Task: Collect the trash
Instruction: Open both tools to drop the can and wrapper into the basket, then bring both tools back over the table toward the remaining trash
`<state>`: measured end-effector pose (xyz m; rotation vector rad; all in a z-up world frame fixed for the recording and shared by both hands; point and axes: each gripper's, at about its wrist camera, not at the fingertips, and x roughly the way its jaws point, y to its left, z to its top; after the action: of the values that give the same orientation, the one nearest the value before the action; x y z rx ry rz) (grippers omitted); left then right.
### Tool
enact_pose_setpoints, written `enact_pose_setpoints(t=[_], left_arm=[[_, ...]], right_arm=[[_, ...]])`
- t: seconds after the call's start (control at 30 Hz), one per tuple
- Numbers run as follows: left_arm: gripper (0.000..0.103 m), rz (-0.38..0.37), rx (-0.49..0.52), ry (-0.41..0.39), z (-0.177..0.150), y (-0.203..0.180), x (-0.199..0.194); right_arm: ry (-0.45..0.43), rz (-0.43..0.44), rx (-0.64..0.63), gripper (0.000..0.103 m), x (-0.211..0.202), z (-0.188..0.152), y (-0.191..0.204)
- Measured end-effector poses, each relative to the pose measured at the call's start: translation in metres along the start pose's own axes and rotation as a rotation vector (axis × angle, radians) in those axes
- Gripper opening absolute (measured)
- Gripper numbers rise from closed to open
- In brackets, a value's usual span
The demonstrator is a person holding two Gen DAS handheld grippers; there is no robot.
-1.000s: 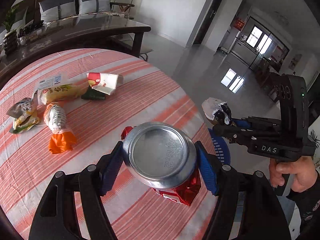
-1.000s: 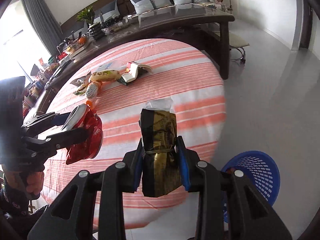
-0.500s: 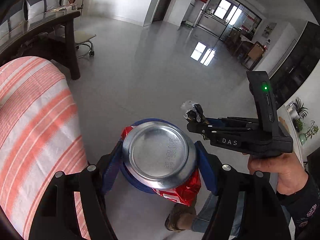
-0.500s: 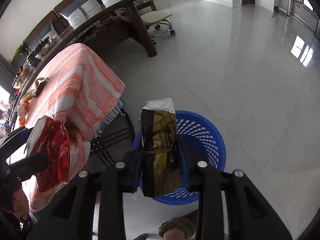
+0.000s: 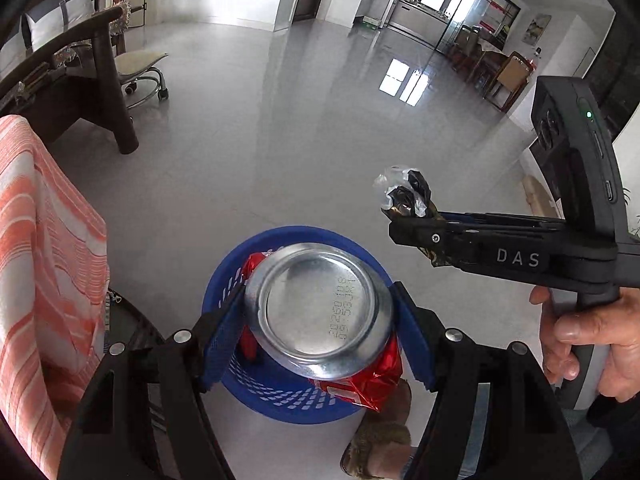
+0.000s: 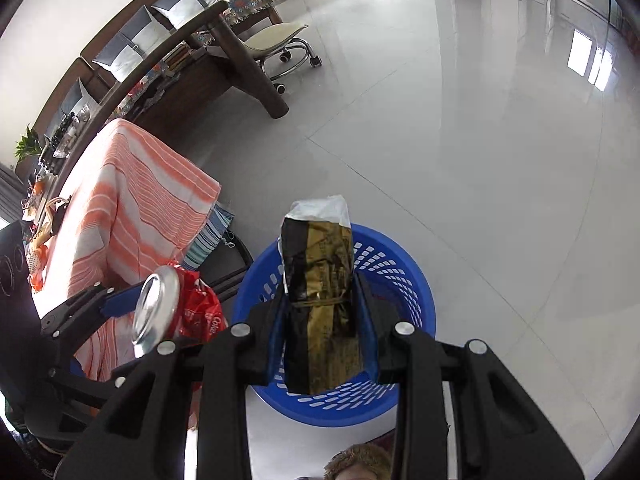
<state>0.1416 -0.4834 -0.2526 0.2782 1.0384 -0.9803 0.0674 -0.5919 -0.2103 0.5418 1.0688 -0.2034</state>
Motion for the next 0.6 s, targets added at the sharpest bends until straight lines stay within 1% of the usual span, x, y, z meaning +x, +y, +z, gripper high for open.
enact_pose_setpoints(t=[0.03, 0.07, 0.1, 0.13, 0.23, 0.33, 0.4, 0.5, 0.57, 0.6], left_arm=[[0.074, 0.004, 0.007, -0.001, 0.000, 0.002, 0.002], [0.088, 0.012, 0.013, 0.000, 0.001, 0.003, 0.005], [0.095, 0.026, 0.016, -0.009, 0.000, 0.003, 0.005], [0.095, 0.038, 0.016, -0.023, 0.001, 0.004, 0.005], [0.095, 0.048, -0.001, -0.034, 0.004, 0.009, 0.000], [0.095, 0.045, -0.030, -0.062, 0.006, 0.015, -0.014], [0.095, 0.046, -0.045, -0.080, 0.005, 0.016, -0.030], [0.095, 0.053, -0.051, -0.116, -0.001, 0.018, -0.060], [0.095, 0.065, -0.053, -0.134, -0.007, 0.021, -0.083], [0.095, 0.071, -0.053, -0.143, -0.012, 0.024, -0.094]], right_arm=[[-0.007, -0.005, 0.009, 0.035, 0.000, 0.000, -0.002], [-0.012, -0.004, 0.019, 0.050, 0.000, 0.002, -0.004], [-0.019, -0.002, 0.027, 0.060, -0.001, 0.002, -0.005], [-0.028, -0.004, 0.031, 0.060, -0.002, 0.004, -0.006], [-0.048, -0.004, 0.037, 0.060, -0.007, 0.007, -0.008], [-0.066, 0.002, 0.049, 0.062, -0.012, 0.009, -0.011], [-0.077, -0.001, 0.046, 0.071, -0.015, 0.009, -0.009], [-0.088, -0.036, 0.027, 0.082, -0.018, 0.009, 0.000], [-0.104, -0.068, 0.004, 0.086, -0.019, 0.008, 0.008], [-0.117, -0.088, -0.013, 0.087, -0.021, 0.007, 0.014]])
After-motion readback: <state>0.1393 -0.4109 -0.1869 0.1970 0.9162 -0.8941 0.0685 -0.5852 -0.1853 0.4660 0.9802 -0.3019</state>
